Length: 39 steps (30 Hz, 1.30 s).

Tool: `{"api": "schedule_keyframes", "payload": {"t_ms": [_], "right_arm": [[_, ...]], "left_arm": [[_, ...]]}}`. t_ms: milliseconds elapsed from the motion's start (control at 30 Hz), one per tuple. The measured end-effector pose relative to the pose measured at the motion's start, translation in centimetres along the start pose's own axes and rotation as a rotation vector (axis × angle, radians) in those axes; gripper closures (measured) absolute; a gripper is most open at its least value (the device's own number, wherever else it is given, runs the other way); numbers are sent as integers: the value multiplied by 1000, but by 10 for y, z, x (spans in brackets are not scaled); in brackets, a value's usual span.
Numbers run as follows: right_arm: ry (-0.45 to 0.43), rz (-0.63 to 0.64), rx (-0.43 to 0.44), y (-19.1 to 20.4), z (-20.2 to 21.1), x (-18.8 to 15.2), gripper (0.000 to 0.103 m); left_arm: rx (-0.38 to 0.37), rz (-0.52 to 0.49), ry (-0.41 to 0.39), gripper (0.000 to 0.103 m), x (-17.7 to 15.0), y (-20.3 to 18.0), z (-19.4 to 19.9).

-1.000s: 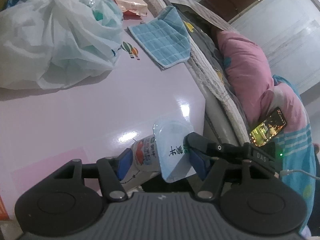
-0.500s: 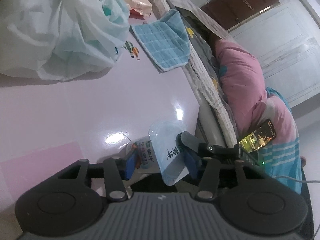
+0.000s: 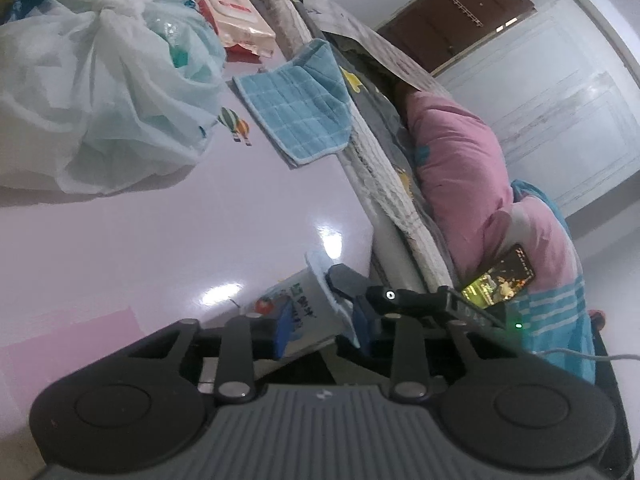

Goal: Organize soft objects
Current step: 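Carry the yogurt cup with the right tool toward the cardboard box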

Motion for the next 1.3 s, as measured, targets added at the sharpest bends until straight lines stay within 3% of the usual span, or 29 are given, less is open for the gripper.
{"api": "schedule_keyframes", "payload": {"t_ms": [333, 633, 867, 1300], "right_arm": [[16, 122, -80, 25, -3, -4, 63], [9, 188, -140, 38, -5, -5, 67], [15, 237, -160, 45, -10, -8, 72], [-4, 309, -162, 70, -12, -4, 77]], "left_arm": [[4, 8, -46, 91, 1, 7, 15], [-3, -9, -54, 90, 1, 9, 18], [103, -112, -46, 75, -7, 2, 13], [118, -148, -121, 76, -5, -9, 30]]}}
Point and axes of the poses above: each gripper's, at about its wrist camera, not at the fingertips, and z roughly against the way its jaws point, y to its left, x to its top, the point moved 2 cm from there along -z, roughly the way its jaws point, and after that the axes turned 12 degrees about z, right-handed, at the moved point
